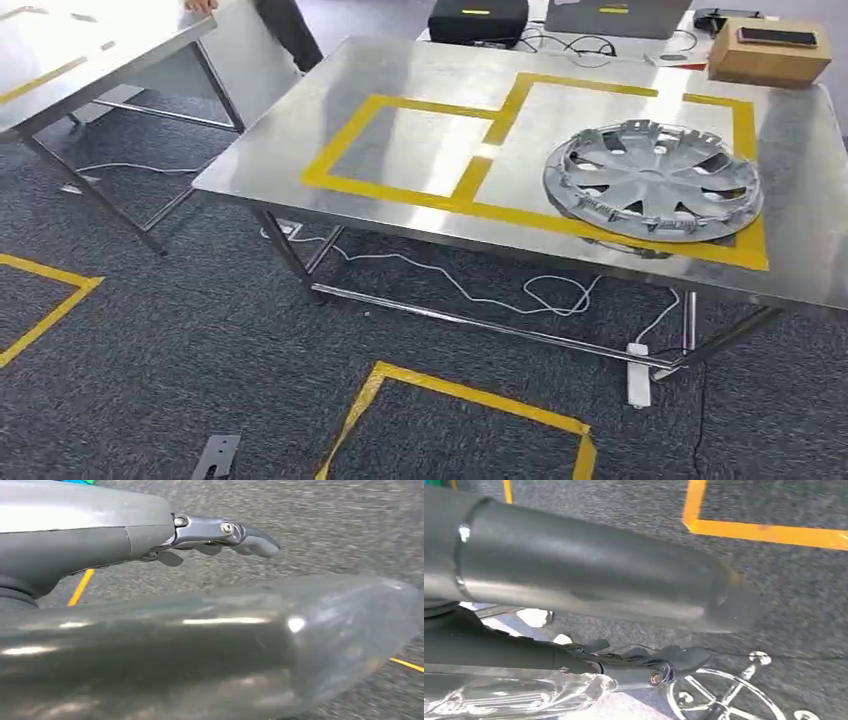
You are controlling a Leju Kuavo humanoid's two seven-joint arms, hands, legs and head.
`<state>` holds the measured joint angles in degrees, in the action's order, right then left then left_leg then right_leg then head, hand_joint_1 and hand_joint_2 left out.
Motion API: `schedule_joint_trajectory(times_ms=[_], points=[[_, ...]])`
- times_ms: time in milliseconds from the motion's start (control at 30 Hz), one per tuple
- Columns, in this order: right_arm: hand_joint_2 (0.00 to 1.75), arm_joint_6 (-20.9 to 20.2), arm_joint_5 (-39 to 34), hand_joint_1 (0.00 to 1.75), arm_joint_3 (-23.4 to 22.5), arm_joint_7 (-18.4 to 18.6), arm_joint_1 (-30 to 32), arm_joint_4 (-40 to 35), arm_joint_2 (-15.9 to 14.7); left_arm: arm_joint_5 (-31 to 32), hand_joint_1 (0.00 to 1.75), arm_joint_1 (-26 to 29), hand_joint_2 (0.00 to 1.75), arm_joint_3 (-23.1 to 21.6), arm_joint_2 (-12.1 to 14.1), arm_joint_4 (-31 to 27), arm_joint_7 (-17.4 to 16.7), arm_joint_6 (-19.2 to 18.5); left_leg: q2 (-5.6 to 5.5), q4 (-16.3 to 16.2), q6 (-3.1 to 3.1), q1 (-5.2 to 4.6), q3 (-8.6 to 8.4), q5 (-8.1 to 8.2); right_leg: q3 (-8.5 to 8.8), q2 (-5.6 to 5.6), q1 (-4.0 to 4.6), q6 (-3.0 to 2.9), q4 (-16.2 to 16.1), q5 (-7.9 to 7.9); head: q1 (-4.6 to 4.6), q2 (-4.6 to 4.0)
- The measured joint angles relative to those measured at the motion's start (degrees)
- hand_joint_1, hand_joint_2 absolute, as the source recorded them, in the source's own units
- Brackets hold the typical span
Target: Take the parts from the cabinet and place them on the table.
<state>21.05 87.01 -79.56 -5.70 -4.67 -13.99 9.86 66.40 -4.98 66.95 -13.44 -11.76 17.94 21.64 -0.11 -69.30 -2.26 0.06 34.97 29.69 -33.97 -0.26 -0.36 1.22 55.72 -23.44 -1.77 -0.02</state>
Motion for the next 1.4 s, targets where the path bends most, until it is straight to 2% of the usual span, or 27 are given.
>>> schedule_joint_trajectory(times_ms=[33, 67, 100, 133, 200, 233, 267, 300, 367, 400, 433, 467, 500, 567, 600, 667, 700, 733, 867, 1033, 1133, 1200, 1233, 1267, 1300, 1333, 1400], points=[[0.0, 0.0, 0.0, 0.0, 0.0, 0.0, 0.0, 0.0, 0.0, 0.0, 0.0, 0.0, 0.0, 0.0, 0.0, 0.0, 0.0, 0.1, 0.01, 4.2, 0.11, 0.02, -3.07, -1.44, -0.59, 0.01, -0.06, 0.21, 0.1, 0.44, 0.0, 0.0], [0.0, 0.0, 0.0, 0.0, 0.0, -0.1, -0.1, 0.0, 0.0, 0.0, 0.0, -0.1, 0.0, 0.0, 0.0, 0.0, 0.0, 0.1, 0.02, 9.4, 0.2, 0.07, -6.81, -1.57, -0.96, 0.03, -0.03, 0.5, 0.4, 0.87, -0.02, 0.0], [0.0, 0.0, -0.1, 0.0, 0.0, -0.2, 0.0, 0.0, -0.1, 0.1, 0.0, -0.2, 0.0, 0.0, 0.0, 0.0, 0.0, 0.2, -0.04, 14.4, 0.4, 0.0, -10.17, -0.41, -1.57, 0.02, 0.26, 0.79, 0.7, 1.14, -0.13, 0.0], [0.0, 0.0, -0.1, 0.0, 0.0, -0.2, 0.0, 0.0, -0.1, 0.1, 0.0, -0.3, 0.0, 0.0, 0.0, 0.0, 0.0, 0.2, -0.11, 16.2, 1.14, -0.12, -10.61, 0.46, -1.93, -0.02, 0.33, 1.06, 0.9, 1.77, 0.07, 0.0], [0.0, -0.1, -0.1, 0.0, 0.0, -0.2, 0.0, 0.0, -0.1, 0.1, 0.0, -0.1, 0.0, 0.0, 0.0, 0.0, 0.0, 0.2, -0.07, 15.9, 1.76, -0.4, -9.85, 0.13, -2.07, -0.04, 0.14, 1.51, 0.5, 2.7, 0.02, 0.0], [0.0, -0.1, -0.2, 0.0, 0.0, -0.2, 0.1, 0.0, -0.1, 0.1, 0.0, 0.0, 0.0, 0.0, 0.0, 0.0, 0.0, 0.2, 0.04, 16.1, 2.46, -0.25, -9.61, -0.4, -2.18, -0.01, 0.05, 1.88, 0.4, 3.04, -0.04, 0.0], [0.0, -0.3, -0.4, 0.0, 0.0, -0.2, 0.3, 0.0, -0.1, 0.1, 0.0, 0.0, 0.0, 0.0, 0.0, 0.0, 0.0, 0.2, 0.18, 16.1, 2.98, -0.05, -9.47, -0.78, -3.04, 0.09, -0.07, 2.14, 1.1, 2.04, -0.04, 0.0], [0.0, -0.5, -0.6, 0.0, 0.0, -0.3, 0.5, 0.0, -0.1, 0.1, 0.0, 0.0, 0.0, 0.1, 0.0, 0.0, 0.0, 0.2, 0.17, 16.1, 3.54, -0.05, -9.25, -1.15, -3.93, 0.11, -0.07, 2.34, 3.8, -0.51, 0.46, 0.0], [0.0, -0.8, -0.7, 0.0, 0.0, -0.4, 0.5, 0.1, -0.1, 0.1, 0.0, 0.0, 0.0, 0.1, 0.0, 0.0, 0.0, 0.2, 0.2, 16.0, 3.73, -0.1, -8.54, -1.7, -7.42, 0.11, -0.17, 2.75, 13.5, -5.64, 0.55, 0.0], [0.0, -0.9, -0.8, 0.0, 0.0, -0.4, 0.5, 0.1, -0.1, 0.1, 0.0, 0.1, 0.0, 0.1, 0.0, 0.0, 0.0, 0.2, 0.21, 16.0, 3.67, -0.13, -8.19, -1.92, -8.87, 0.1, -0.16, 2.85, 17.9, -7.43, 0.57, -0.02], [0.0, -1.1, -0.8, 0.0, 0.0, -0.4, 0.6, 0.1, -0.1, 0.1, 0.0, 0.1, 0.0, 0.1, 0.1, 0.0, 0.0, 0.2, 0.21, 15.9, 3.63, -0.14, -7.91, -2.11, -9.04, 0.1, -0.16, 2.91, 19.6, -7.93, 0.54, 0.0], [0.0, -1.2, -0.9, 0.0, 0.0, -0.4, 0.7, 0.1, -0.1, 0.1, 0.0, 0.1, 0.0, 0.1, 0.1, 0.0, 0.0, 0.2, 0.19, 15.8, 3.54, -0.12, -7.74, -2.25, -7.77, 0.1, -0.17, 2.87, 18.4, -7.1, 0.59, -0.02], [0.0, -1.2, -0.9, 0.0, 0.0, -0.4, 0.7, 0.1, -0.1, 0.1, 0.0, 0.1, 0.0, 0.1, 0.1, 0.0, 0.0, 0.2, 0.15, 15.8, 3.37, -0.08, -7.62, -2.36, -5.13, 0.1, -0.17, 2.76, 14.4, -5.29, 0.57, -0.02], [0.0, -1.2, -0.9, 0.0, 0.0, -0.5, 0.6, 0.1, -0.2, 0.1, 0.0, 0.1, 0.0, 0.2, 0.0, 0.0, 0.0, 0.2, 0.11, 15.7, 3.14, 0.01, -7.7, -2.33, 1.71, 0.09, -0.26, 2.63, 3.3, -1.31, 0.57, 0.0], [0.0, -1.3, -0.9, 0.0, 0.0, -0.5, 0.4, 0.1, -0.2, 0.1, 0.0, 0.0, 0.0, 0.2, 0.1, 0.0, 0.0, 0.2, 0.15, 15.6, 2.67, -0.23, -7.42, -2.31, 3.11, 0.26, -0.08, 2.51, 1.3, -2.8, 0.57, 0.0], [0.0, -1.4, -0.9, 0.0, 0.0, -0.5, 0.3, 0.2, -0.2, 0.1, 0.0, -0.1, 0.0, 0.2, 0.1, 0.0, 0.0, 0.2, 0.14, 14.9, 2.2, -0.43, -6.68, -2.4, 2.68, 0.31, -0.12, 1.86, 0.8, -2.46, 0.37, 0.0], [0.0, -1.5, -0.8, 0.0, 0.0, -0.5, 0.4, 0.2, -0.2, 0.1, 0.0, -0.1, 0.0, 0.2, 0.1, 0.0, 0.0, 0.2, 0.13, 14.9, 2.23, -0.47, -6.59, -2.19, 2.61, 0.34, -0.23, 1.89, 0.8, -2.38, 0.3, 0.0], [0.0, -1.5, -0.8, 0.0, 0.0, -0.5, 0.6, 0.3, -0.2, 0.1, 0.0, 0.0, 0.0, 0.2, 0.2, 0.0, 0.0, 0.2, 0.1, 14.9, 3.12, -0.51, -6.48, -2.53, 2.48, 0.3, -0.18, 1.94, 0.8, -2.32, 0.39, -0.02], [0.0, -1.8, -0.6, 0.0, 0.0, -0.6, 0.5, 0.3, -0.2, 0.1, 0.0, -0.1, 0.0, 0.2, 0.2, 0.0, -0.1, 0.4, 0.11, 15.1, 4.01, -0.41, -6.22, -2.97, 2.11, 0.41, 0.11, 1.59, 0.8, -2.13, 0.31, 0.0], [0.0, -1.9, -0.6, 0.0, 0.0, -0.6, 0.4, 0.4, -0.2, -0.6, 0.0, -0.1, 0.0, 0.2, 0.3, 0.0, -0.3, 0.3, 0.1, 15.0, 3.7, -0.29, -5.86, -2.95, 2.01, 0.29, 0.2, 1.24, 0.8, -2.04, 0.28, 0.0], [0.0, -1.9, -0.6, 0.0, 0.0, -0.6, 0.4, 0.4, -0.2, -1.1, 0.0, -0.1, 0.0, 0.3, 0.3, 0.0, -0.3, -0.1, 0.1, 14.8, 3.66, -0.4, -5.63, -2.98, 2.0, 0.25, 0.13, 1.58, 0.8, -1.74, 0.35, 0.0], [0.0, -2.0, -0.6, 0.0, 0.0, -0.6, 0.4, 0.4, -0.2, -1.1, 0.0, -0.1, 0.0, 0.5, 0.3, 0.0, -0.3, 0.0, 0.09, 15.5, 3.23, -0.49, -5.75, -3.53, 2.3, 0.15, 0.05, 1.9, -0.1, -1.21, 0.33, 0.0], [0.0, -2.0, -0.6, 0.0, 0.0, -0.6, 0.3, 0.4, -0.2, -1.0, 0.0, -0.1, 0.0, 0.5, 0.2, 0.0, -0.3, 0.0, 0.08, 16.4, 1.04, -0.23, -6.15, -4.24, 2.4, 0.04, 0.41, 0.54, -0.1, -1.7, 0.42, 0.0], [0.0, -2.0, -0.6, 0.0, 0.0, -0.7, 0.3, 0.4, -0.2, -1.0, 0.0, -0.1, 0.0, 0.6, 0.2, 0.0, -0.3, 0.0, 0.04, 16.4, 0.79, -0.17, -5.92, -4.34, 2.22, -0.02, 0.45, -1.66, -0.5, -0.86, 0.79, 0.0], [0.0, -2.2, -0.6, 0.0, 0.0, -0.7, 0.3, 0.4, -0.2, -0.9, 0.0, -0.1, 0.0, 0.6, 0.2, 0.0, -0.3, 0.0, 0.04, 16.4, 1.37, -0.26, -5.66, -4.42, 2.07, 0.02, 0.47, -1.14, -0.6, -0.78, 0.76, 0.0], [0.0, -2.3, -0.6, 0.0, 0.1, -0.7, 0.3, 0.4, -0.2, -0.8, 0.0, 0.0, 0.0, 0.6, 0.2, 0.0, -0.3, 0.0, 0.05, 16.2, 1.46, -0.28, -5.5, -4.4, 2.02, 0.03, 0.39, -0.4, -0.6, -0.58, 0.81, 0.0], [0.0, -2.4, -0.6, 0.0, 0.1, -0.7, 0.3, 0.4, -0.2, -0.7, 0.0, 0.0, 0.0, 0.6, 0.2, 0.0, -0.4, 0.2, 0.06, 15.8, 1.74, -0.37, -5.21, -4.38, 1.93, 0.03, 0.3, 0.12, -0.7, -0.42, 0.79, -0.02]])
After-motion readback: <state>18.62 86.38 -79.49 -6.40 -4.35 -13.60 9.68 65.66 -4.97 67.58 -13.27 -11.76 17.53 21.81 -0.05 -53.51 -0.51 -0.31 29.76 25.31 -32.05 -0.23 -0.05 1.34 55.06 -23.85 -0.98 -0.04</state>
